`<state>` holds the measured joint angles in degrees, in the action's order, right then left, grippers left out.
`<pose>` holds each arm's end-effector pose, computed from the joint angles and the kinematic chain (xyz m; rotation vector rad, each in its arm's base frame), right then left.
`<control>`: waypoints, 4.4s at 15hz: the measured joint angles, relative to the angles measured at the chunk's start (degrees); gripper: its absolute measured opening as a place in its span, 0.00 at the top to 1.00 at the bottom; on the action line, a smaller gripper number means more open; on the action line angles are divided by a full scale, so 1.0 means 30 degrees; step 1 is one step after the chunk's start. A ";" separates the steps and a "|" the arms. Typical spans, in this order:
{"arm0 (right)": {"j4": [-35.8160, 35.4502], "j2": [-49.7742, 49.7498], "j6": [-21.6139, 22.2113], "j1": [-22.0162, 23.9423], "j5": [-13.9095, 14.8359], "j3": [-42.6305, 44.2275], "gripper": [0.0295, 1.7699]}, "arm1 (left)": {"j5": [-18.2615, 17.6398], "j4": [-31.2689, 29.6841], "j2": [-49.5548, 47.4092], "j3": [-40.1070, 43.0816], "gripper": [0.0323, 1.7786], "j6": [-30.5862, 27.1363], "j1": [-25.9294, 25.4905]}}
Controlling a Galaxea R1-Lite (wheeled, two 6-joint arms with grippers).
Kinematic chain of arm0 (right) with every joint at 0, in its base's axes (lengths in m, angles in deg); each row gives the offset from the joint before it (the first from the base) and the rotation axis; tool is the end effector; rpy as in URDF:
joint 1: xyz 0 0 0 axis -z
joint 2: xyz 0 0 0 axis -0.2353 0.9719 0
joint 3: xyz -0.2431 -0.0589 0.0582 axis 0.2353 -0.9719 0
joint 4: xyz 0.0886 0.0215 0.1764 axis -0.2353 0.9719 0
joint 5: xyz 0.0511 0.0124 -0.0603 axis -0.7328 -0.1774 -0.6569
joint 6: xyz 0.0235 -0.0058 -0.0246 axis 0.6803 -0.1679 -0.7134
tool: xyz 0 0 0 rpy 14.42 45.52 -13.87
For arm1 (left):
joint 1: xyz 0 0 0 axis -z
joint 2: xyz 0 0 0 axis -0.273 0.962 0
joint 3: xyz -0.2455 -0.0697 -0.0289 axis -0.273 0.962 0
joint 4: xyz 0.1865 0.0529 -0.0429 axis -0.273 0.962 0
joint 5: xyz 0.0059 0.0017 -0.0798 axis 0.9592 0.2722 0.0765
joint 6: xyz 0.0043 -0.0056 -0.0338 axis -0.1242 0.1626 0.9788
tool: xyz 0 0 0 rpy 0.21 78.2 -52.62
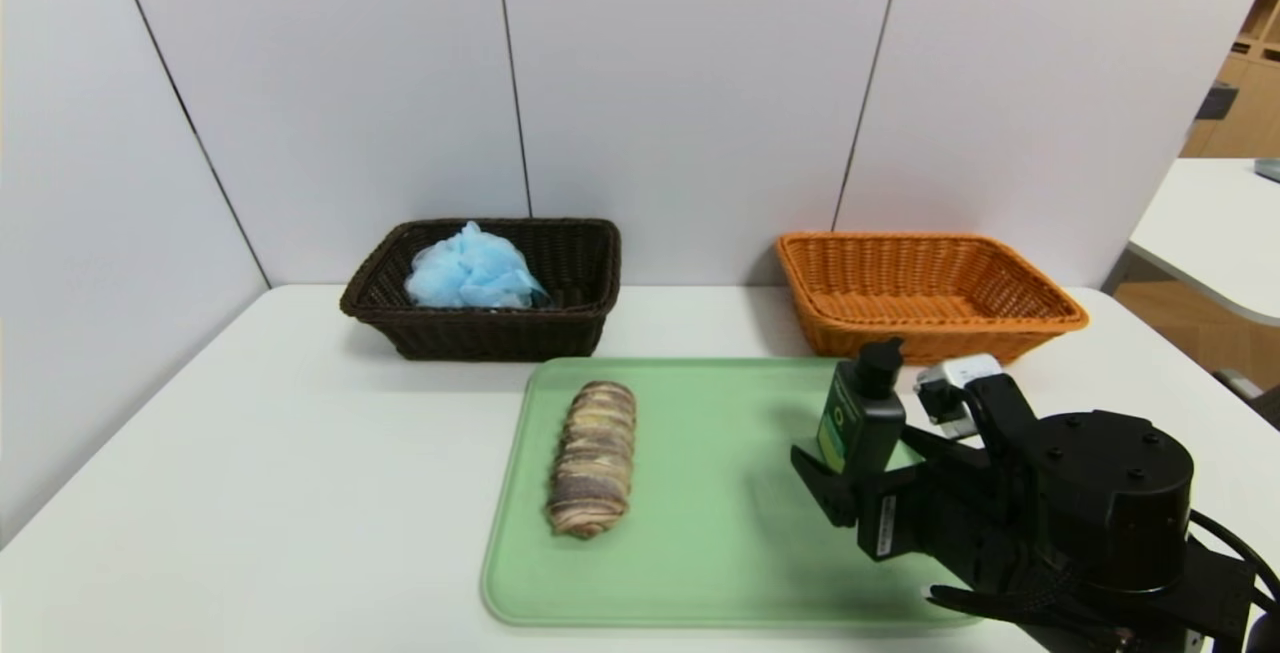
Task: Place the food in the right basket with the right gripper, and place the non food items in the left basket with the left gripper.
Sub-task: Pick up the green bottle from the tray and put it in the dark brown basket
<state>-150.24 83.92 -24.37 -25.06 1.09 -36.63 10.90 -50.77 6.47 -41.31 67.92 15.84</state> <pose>0.1972 0.1427 0.0497 0.0136 0.3220 0.2952 0.0413 -0.0001 0.0756 0.0058 0.0002 -0.0012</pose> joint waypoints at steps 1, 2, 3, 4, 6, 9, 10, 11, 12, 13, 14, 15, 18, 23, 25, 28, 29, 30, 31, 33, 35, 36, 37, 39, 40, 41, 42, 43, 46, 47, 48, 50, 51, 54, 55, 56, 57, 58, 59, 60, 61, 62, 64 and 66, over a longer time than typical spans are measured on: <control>-0.0297 0.0248 -0.0024 0.0000 0.0000 -0.0004 0.04 | -0.0012 0.0000 0.0000 0.0000 0.05 -0.0008 0.0000; -0.0451 0.0496 -0.0016 0.0000 0.0000 -0.0004 0.04 | -0.0008 0.0000 0.0000 0.0000 0.05 -0.0008 0.0000; -0.0573 0.0752 -0.0008 0.0020 -0.0012 0.0037 0.04 | -0.0008 0.0000 0.0000 0.0000 0.05 -0.0008 0.0000; -0.0735 0.1012 -0.0016 0.0073 -0.0012 0.0191 0.04 | -0.0008 0.0000 0.0000 0.0000 0.05 0.0000 0.0000; -0.0813 0.1544 -0.0016 0.0195 0.0045 0.0658 0.04 | -0.0008 0.0000 0.0000 0.0000 0.05 0.0000 0.0000; -0.0813 0.2085 -0.0061 0.0341 0.0431 0.1386 0.04 | -0.0008 0.0000 0.0000 0.0000 0.05 -0.0008 0.0000; -0.0809 0.2158 -0.0081 0.0349 0.0455 0.1467 0.04 | -0.0012 0.0000 0.0000 0.0000 0.05 0.0000 0.0000; -0.0813 0.2215 -0.0081 0.0370 0.0475 0.1569 0.04 | -0.0008 0.0000 0.0000 0.0000 0.05 -0.0008 0.0000; -0.0821 0.2288 -0.0089 0.0423 0.0475 0.1670 0.04 | 0.0000 0.0000 0.0000 0.0000 0.05 -0.0008 0.0000; -0.0813 0.2377 -0.0089 0.0471 0.0475 0.1800 0.04 | 0.0000 0.0000 0.0000 0.0000 0.05 0.0000 0.0000; -0.0821 0.2450 -0.0093 0.0504 0.0484 0.1983 0.04 | 0.0000 0.0000 0.0000 0.0000 0.05 -0.0008 0.0000; -0.0813 0.2523 -0.0110 0.0516 0.0484 0.2158 0.04 | -0.0008 0.0000 0.0000 0.0000 0.05 0.0000 0.0000; -0.0813 0.2735 -0.0146 0.0532 0.0488 0.2523 0.04 | -0.0008 0.0000 0.0000 0.0000 0.05 0.0000 0.0000; -0.0813 0.2836 -0.0154 0.0553 0.0488 0.2625 0.16 | -0.0008 0.0000 0.0000 0.0000 0.05 -0.0008 0.0000; -0.0813 0.2836 -0.0154 0.0605 0.0484 0.2625 0.34 | -0.0008 0.0000 0.0000 0.0000 0.05 0.0000 0.0000; -0.0845 0.2800 -0.0219 0.0618 0.0488 0.2633 0.54 | -0.0008 0.0000 0.0000 0.0000 0.05 0.0000 0.0000; -0.0845 0.2763 -0.0236 0.0626 0.0488 0.2633 0.59 | -0.0008 0.0000 0.0000 0.0000 0.05 0.0000 0.0000; -0.0837 0.2702 -0.0228 0.0634 0.0475 0.2645 0.66 | -0.0008 0.0000 0.0000 0.0000 0.05 0.0000 0.0000; -0.0792 0.2617 -0.0236 0.0626 0.0475 0.2645 0.66 | -0.0008 0.0000 0.0000 0.0000 0.05 -0.0008 0.0000; -0.0801 0.2434 -0.0228 0.0618 0.0475 0.2670 0.66 | -0.0008 0.0000 0.0000 0.0000 0.05 0.0000 0.0000; -0.0727 0.2174 -0.0240 0.0605 0.0459 0.2755 0.66 | -0.0008 0.0000 0.0000 0.0000 0.05 0.0000 0.0000; -0.0748 0.2020 -0.0248 0.0553 0.0459 0.2938 0.66 | -0.0008 0.0000 0.0000 0.0000 0.05 0.0000 0.0000; -0.0691 0.1845 -0.0305 0.0488 0.0439 0.3214 0.66 | 0.0000 0.0000 0.0000 0.0000 0.05 -0.0008 0.0008; -0.0349 0.1495 -0.0597 0.0443 0.0366 0.4096 0.66 | -0.0008 0.0000 0.0000 0.0000 0.05 -0.0008 0.0000; 0.0228 0.1268 -0.0699 0.0443 0.0345 0.4730 0.66 | -0.0008 0.0000 0.0000 0.0000 0.05 -0.0008 0.0000; 0.1008 0.1065 -0.0752 0.0459 0.0329 0.5409 0.66 | -0.0008 0.0000 0.0000 0.0000 0.05 -0.0008 0.0000; 0.1910 0.0874 -0.0764 0.0488 0.0313 0.6164 0.66 | 0.0000 0.0000 0.0000 0.0000 0.05 -0.0008 0.0000; 0.2857 0.0723 -0.0772 0.0508 0.0313 0.7054 0.66 | -0.0008 0.0000 0.0000 0.0000 0.05 -0.0008 0.0000; 0.5908 0.0520 -0.0764 0.0561 0.0276 1.0455 0.66 | 0.0000 0.0000 0.0000 0.0000 0.05 -0.0008 0.0000; 0.6835 0.0569 -0.0764 0.0532 0.0228 1.1638 0.66 | -0.0012 0.0000 0.0000 0.0000 0.05 0.0008 0.0000; 0.7709 0.0707 -0.0760 0.0467 0.0081 1.2816 0.66 | 0.0000 0.0000 0.0000 0.0000 0.05 0.0000 0.0000; 0.9289 0.1239 -0.0744 0.0366 -0.0772 1.5112 0.66 | -0.0008 0.0000 0.0000 0.0000 0.05 0.0000 0.0000; 0.9883 0.1605 -0.0760 0.0313 -0.1235 1.6132 0.66 | 0.0000 0.0000 0.0000 0.0000 0.05 0.0000 0.0000; 1.0565 0.3068 -0.0760 0.0012 -0.2089 1.9034 0.66 | -0.0008 0.0000 0.0000 0.0000 0.05 -0.0008 0.0000; 1.0630 0.3637 -0.0752 -0.0093 -0.2272 1.9883 0.66 | 0.0000 0.0000 0.0000 0.0000 0.05 0.0000 0.0000; 1.0638 0.4283 -0.0760 -0.0219 -0.2361 2.0793 0.66 | -0.0008 0.0000 0.0000 0.0000 0.05 0.0000 0.0000; 1.0646 0.4905 -0.0760 -0.0337 -0.2389 2.1618 0.66 | -0.0008 0.0000 0.0000 0.0000 0.05 0.0000 0.0000; 1.0646 0.5547 -0.0760 -0.0479 -0.2397 2.2374 0.66 | -0.0008 0.0000 0.0000 0.0000 0.05 -0.0008 0.0000; 1.0646 0.6238 -0.0764 -0.0642 -0.2410 2.3134 0.66 | -0.0008 0.0000 0.0000 0.0000 0.05 -0.0008 0.0000; 1.0638 0.6880 -0.0760 -0.0796 -0.2410 2.3751 0.66 | 0.0000 0.0000 0.0000 0.0000 0.05 -0.0008 0.0000; 1.0630 0.7505 -0.0760 -0.0963 -0.2397 2.4373 0.66 | 0.0000 0.0000 0.0000 0.0000 0.05 0.0000 0.0000; 1.0581 0.8139 -0.0760 -0.1138 -0.2381 2.5007 0.66 | 0.0000 0.0000 0.0000 0.0000 0.05 -0.0008 0.0000; 1.0508 0.9224 -0.0772 -0.1394 -0.2381 2.6194 0.66 | -0.0008 0.0000 0.0000 0.0000 0.05 0.0000 0.0000; 1.0447 1.0224 -0.0772 -0.1569 -0.2389 2.7469 0.66 | 0.0000 0.0000 0.0000 0.0000 0.05 -0.0016 0.0000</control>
<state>-118.90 114.59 -26.68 -29.76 -6.08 45.77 10.90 -50.77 6.47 -41.31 67.88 15.84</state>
